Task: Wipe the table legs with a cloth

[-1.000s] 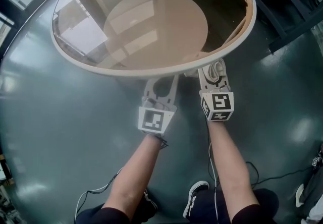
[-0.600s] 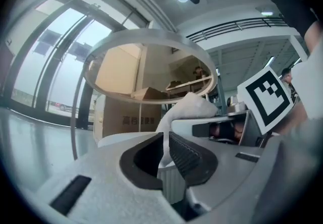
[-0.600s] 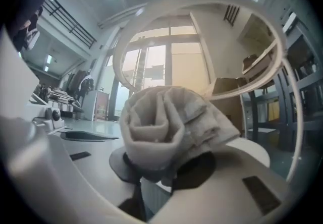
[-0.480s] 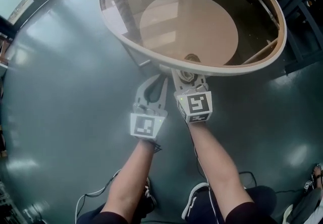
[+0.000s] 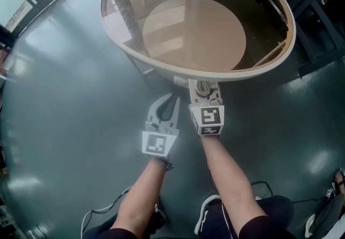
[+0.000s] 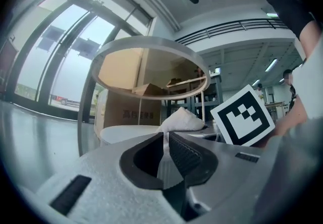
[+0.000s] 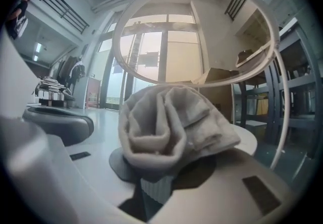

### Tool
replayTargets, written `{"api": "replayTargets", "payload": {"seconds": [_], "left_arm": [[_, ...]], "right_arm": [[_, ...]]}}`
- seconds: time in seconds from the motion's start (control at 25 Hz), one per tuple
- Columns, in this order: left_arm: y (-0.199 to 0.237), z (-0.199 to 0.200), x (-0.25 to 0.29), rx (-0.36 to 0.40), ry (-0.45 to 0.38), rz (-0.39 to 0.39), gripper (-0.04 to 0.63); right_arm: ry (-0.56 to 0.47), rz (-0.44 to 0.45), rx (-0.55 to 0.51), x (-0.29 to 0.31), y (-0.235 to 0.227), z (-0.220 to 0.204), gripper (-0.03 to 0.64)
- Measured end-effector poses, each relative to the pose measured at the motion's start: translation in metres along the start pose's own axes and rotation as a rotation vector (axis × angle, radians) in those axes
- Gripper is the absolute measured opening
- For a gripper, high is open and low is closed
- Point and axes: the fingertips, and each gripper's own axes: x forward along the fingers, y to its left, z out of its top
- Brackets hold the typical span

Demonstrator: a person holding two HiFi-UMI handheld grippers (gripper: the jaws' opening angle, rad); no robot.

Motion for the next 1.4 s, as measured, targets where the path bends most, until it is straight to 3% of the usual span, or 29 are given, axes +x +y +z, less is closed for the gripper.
{"api": "replayTargets", "payload": {"seconds": [0.36,0.52,0.64,0.8,1.04,1.24,1.4], "left_arm": [[-0.060,0.015,0.060,0.025,-0.022,-0.118,0.023],[-0.060,0.018,0.049,0.014,-0.031,-0.106,0.023],[-0.038,0.016,0.032,0.018,-0.008,-0.069,0.023],[0.007,0.033,0.009,0.030,-0.043,-0.002,0.023],[0.044,0.042,-0.037,0.065,-0.041,0.066,0.023],[0.050,0.027,-0.031,0.037,-0.002,0.075,0.023],[0.022,0.025,-0.003,0.034,-0.004,0.018,0.023]], "right_arm": [[0.027,-0.132,0.002,-0.045,-0.103,-0.016,0.089],[0.025,-0.207,0.027,-0.063,-0.129,-0.013,0.089],[-0.061,-0.180,0.045,-0.057,-0.106,0.018,0.089],[-0.114,-0.028,0.043,-0.016,-0.023,0.047,0.089],[-0.047,0.075,0.042,0.044,0.059,0.044,0.089],[0.047,0.035,-0.005,0.044,0.046,0.021,0.089],[0.066,-0.051,0.011,0.015,-0.005,0.006,0.089]]}}
